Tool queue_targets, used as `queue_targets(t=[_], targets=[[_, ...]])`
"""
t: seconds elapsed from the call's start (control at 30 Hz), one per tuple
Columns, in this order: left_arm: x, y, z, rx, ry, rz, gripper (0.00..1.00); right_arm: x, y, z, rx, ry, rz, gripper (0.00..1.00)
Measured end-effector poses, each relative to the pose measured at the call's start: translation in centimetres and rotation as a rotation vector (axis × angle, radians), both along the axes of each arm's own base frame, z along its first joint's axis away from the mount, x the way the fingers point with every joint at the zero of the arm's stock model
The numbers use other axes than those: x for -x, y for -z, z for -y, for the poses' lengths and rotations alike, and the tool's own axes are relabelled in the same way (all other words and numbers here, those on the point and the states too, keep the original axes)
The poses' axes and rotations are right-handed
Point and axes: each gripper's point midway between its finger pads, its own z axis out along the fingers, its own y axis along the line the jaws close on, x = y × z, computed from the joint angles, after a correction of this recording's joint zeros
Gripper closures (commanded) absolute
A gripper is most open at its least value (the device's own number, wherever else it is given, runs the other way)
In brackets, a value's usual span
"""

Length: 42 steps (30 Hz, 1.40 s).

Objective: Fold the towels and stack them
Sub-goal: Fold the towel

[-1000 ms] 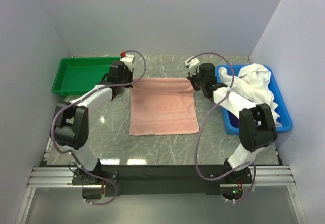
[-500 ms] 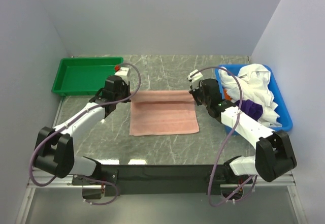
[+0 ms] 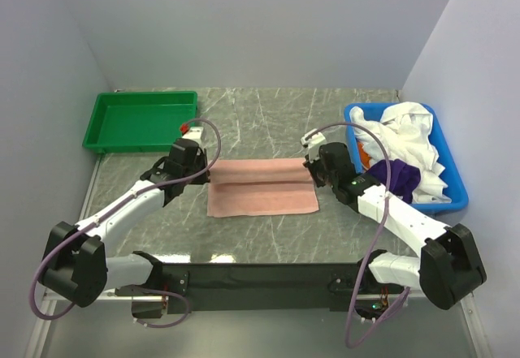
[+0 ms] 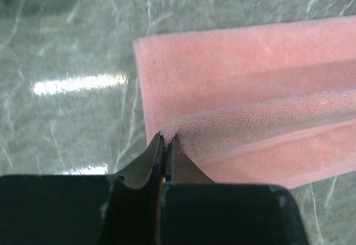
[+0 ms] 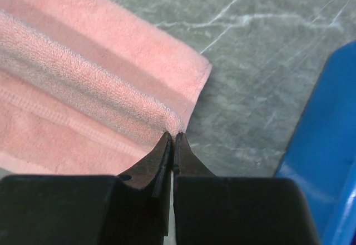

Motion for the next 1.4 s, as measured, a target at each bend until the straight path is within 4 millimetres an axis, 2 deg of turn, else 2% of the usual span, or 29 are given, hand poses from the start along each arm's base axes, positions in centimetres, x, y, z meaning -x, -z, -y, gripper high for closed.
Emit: queue_targets(t=[0.27, 0.43, 0.73, 0.87, 1.13, 1.27, 1.4], targets=[[2.2, 2.1, 0.0, -0.001, -0.046, -0.096, 0.99, 2.1, 2.0, -0.4, 0.021, 0.005, -0.078, 1.0], [3.5, 2.9, -0.3, 0.025, -0.078, -0.131, 0.99, 2.7, 2.1, -0.6, 0.004, 0.016, -0.092, 1.0], [4.1, 3.5, 0.0, 0.071, -0.114, -0.171, 0.99, 3.5, 2.7, -0.4, 0.001, 0.041, -0.127, 1.0], [4.6, 4.2, 0.0, 0.082, -0.131, -0.196, 0.99, 3.7, 3.8, -0.4, 0.011, 0.049, -0.164, 1.0], [5.5, 8.1, 0.1, 0.047, -0.161, -0.333, 0.99, 4.3, 6.9, -0.4, 0.073, 0.049, -0.279, 1.0], [5.2, 8.8, 0.1, 0.026, -0.173, -0.364, 0.99, 4.0, 7.8, -0.5, 0.102, 0.054, -0.315, 1.0], [3.8, 8.8, 0.2, -0.014, -0.184, -0.37, 0.99, 3.6, 8.8, -0.6, 0.133, 0.06, -0.346, 1.0]])
